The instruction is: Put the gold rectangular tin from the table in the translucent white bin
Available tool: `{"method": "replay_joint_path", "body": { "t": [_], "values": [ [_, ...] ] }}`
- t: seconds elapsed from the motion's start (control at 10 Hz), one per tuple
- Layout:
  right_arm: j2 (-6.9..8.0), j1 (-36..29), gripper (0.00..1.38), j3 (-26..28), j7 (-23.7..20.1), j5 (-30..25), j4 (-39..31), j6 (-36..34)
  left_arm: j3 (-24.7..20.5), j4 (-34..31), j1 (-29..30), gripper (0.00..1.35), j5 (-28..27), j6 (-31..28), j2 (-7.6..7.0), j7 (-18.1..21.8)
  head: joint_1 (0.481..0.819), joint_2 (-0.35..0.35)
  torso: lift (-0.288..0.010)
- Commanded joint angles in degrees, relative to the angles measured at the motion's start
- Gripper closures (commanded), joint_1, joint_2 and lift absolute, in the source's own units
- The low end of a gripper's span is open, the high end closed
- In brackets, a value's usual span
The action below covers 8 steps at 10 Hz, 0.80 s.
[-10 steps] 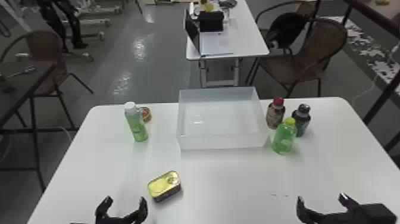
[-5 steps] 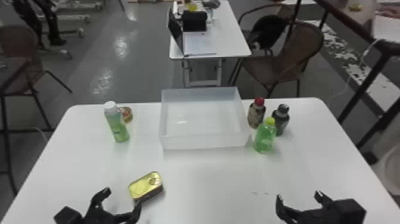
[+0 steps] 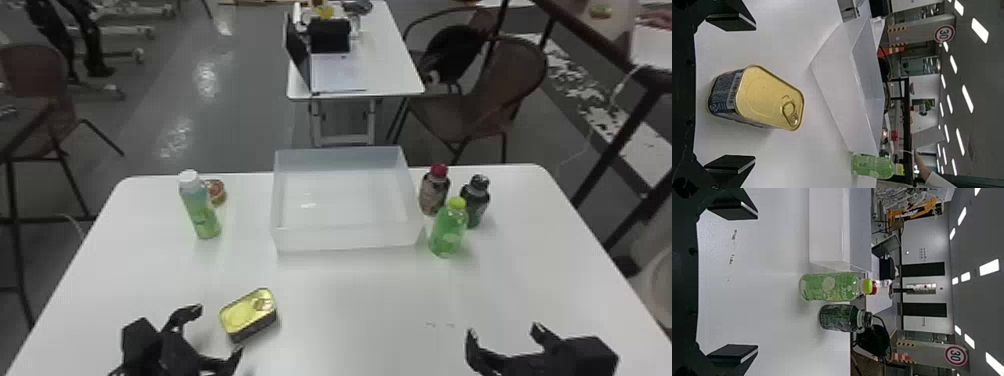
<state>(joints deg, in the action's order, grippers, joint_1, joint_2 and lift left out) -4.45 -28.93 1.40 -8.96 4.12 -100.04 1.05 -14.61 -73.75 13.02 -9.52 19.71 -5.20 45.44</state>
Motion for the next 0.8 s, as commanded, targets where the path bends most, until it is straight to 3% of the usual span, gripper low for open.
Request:
{"method": "replay_joint_path", "body": {
  "t": [0.0,0.2,0.4,0.7],
  "values": [
    [0.32,0.02,0.1,0.0,-0.09,0.01,0.29,0.0,2.83,0.36,-0.89,0.11,-1.03,-0.9,-2.09,0.53,0.695,0.01,-0.027],
    [0.41,0.1,0.1,0.0,-0.35,0.54,0.46,0.0,3.45,2.11,-2.64,0.11,-3.93,0.41,-2.18,0.53,0.695,-0.004,-0.027],
    [0.67,0.1,0.1,0.0,-0.53,0.89,0.73,0.0,1.78,2.99,-4.05,0.11,-9.03,1.73,-1.39,0.09,0.695,-0.012,-0.027],
    [1.03,0.37,0.1,0.0,-0.97,0.89,1.17,0.0,2.13,5.54,-6.07,0.11,-9.12,1.64,-2.0,0.17,0.695,0.003,-0.027]
  ]
}}
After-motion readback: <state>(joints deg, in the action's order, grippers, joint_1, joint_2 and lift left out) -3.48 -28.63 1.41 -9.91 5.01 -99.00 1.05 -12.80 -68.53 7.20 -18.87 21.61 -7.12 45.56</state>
